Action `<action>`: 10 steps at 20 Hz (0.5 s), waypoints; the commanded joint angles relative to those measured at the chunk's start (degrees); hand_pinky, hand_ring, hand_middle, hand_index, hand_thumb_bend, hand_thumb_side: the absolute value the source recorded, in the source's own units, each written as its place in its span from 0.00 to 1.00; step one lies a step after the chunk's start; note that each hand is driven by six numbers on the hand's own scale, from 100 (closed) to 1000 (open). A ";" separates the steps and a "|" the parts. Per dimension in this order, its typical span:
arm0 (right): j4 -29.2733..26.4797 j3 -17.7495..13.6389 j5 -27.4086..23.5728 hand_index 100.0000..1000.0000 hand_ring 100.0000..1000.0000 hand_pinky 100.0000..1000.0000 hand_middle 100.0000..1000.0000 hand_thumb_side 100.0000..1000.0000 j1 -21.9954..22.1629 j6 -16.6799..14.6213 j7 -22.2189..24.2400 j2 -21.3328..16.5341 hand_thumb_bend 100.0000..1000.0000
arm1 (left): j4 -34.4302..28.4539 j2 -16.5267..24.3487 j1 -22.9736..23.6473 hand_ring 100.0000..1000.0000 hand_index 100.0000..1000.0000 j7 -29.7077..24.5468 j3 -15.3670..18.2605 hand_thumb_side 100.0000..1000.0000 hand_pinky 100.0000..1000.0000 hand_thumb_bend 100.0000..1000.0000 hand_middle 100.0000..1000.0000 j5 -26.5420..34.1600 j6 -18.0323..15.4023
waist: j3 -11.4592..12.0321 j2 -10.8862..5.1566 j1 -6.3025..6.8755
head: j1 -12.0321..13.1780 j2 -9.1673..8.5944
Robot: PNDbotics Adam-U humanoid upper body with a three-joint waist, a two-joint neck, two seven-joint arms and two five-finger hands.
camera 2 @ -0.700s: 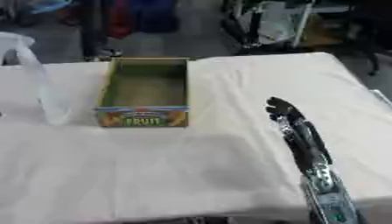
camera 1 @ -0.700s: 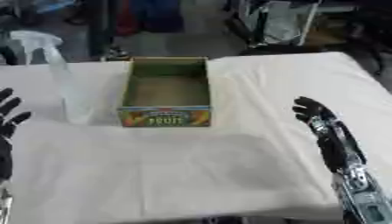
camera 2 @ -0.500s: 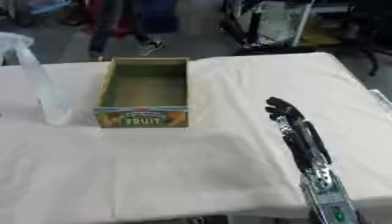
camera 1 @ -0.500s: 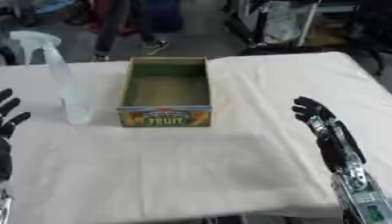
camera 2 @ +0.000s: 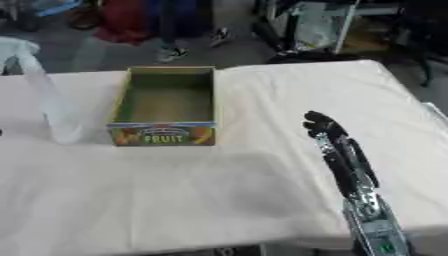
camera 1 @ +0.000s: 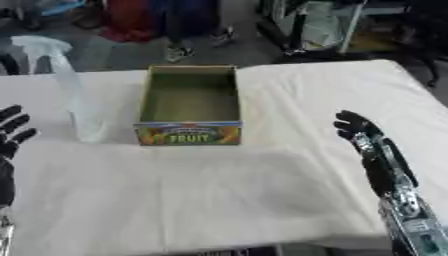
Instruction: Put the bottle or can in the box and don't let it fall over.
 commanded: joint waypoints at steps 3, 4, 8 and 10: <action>-0.86 -0.08 0.06 0.87 0.86 0.90 0.83 0.79 -0.41 -0.03 0.17 -0.55 0.00 | 3.55 -2.10 -4.31 0.08 0.93 -1.10 -1.44 1.00 0.59 0.71 0.06 5.02 0.05 | -0.40 -0.52 -0.03 | 0.11 -0.12; -0.85 -0.06 0.04 0.87 0.86 0.90 0.83 0.79 -0.41 -0.02 0.20 -0.52 0.00 | 4.52 -2.56 -5.34 0.04 0.94 -1.48 -1.52 1.00 0.57 0.75 0.03 6.00 -0.26 | -0.53 -0.52 -0.05 | 0.18 -0.12; -0.84 0.04 -0.03 0.87 0.86 0.90 0.83 0.79 -0.42 -0.01 0.31 -0.35 0.00 | 7.59 -3.81 -9.25 0.00 0.95 -2.12 -0.80 1.00 0.54 0.74 0.00 9.90 -1.91 | -0.88 -0.58 -0.11 | 0.15 -0.12; -0.84 0.05 -0.05 0.87 0.86 0.90 0.83 0.79 -0.41 0.00 0.33 -0.28 0.00 | 8.86 -4.49 -11.32 0.00 0.97 -2.05 0.05 1.00 0.53 0.69 0.00 11.80 -2.50 | -0.99 -0.61 -0.15 | 0.16 -0.12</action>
